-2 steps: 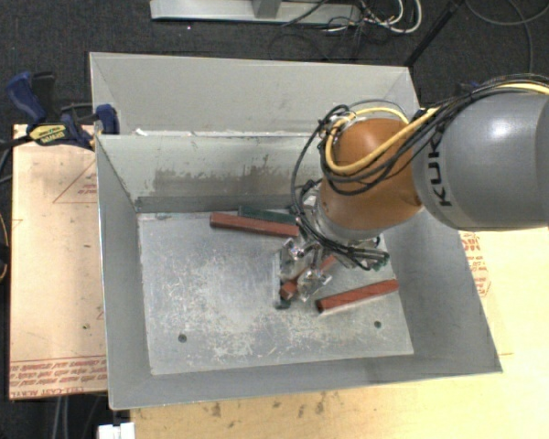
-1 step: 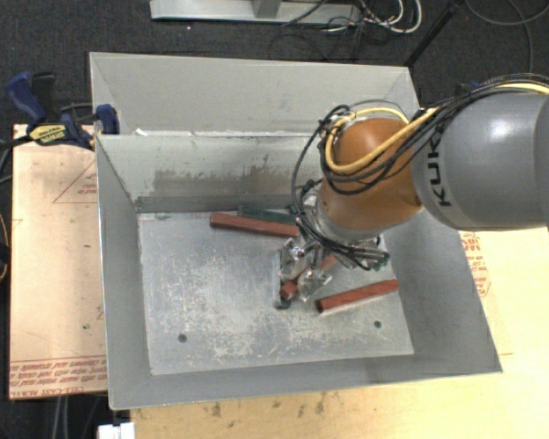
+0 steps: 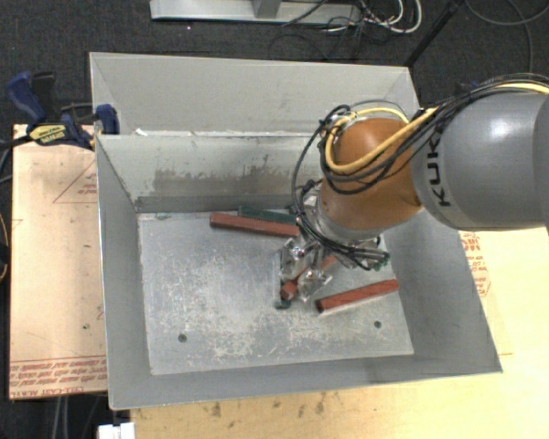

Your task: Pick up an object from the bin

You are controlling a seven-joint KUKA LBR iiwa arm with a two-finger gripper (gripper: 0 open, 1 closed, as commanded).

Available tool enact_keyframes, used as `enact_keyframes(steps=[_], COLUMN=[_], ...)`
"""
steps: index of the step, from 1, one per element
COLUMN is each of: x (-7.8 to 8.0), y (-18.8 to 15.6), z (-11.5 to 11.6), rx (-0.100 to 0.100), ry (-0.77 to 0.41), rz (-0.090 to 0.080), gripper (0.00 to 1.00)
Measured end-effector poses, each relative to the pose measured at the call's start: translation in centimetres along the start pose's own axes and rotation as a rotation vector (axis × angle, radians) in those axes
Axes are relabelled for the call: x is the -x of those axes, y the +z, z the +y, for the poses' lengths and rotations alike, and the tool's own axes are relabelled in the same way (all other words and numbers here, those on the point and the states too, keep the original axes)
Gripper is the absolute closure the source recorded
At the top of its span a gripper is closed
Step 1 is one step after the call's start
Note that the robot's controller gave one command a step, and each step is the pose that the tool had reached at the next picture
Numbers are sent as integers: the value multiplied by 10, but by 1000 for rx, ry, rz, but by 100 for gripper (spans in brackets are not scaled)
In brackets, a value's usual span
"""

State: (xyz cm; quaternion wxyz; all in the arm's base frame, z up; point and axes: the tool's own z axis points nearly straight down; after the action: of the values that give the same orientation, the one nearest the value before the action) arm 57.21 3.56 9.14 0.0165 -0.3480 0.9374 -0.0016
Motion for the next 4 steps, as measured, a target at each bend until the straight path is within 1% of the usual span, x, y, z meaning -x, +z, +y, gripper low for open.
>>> enact_keyframes(steps=[3,4], x=[-1,-3], y=[0,0], z=[-1,-3], rx=[0,-2], ry=[0,1], rz=[2,8], gripper=[100,100])
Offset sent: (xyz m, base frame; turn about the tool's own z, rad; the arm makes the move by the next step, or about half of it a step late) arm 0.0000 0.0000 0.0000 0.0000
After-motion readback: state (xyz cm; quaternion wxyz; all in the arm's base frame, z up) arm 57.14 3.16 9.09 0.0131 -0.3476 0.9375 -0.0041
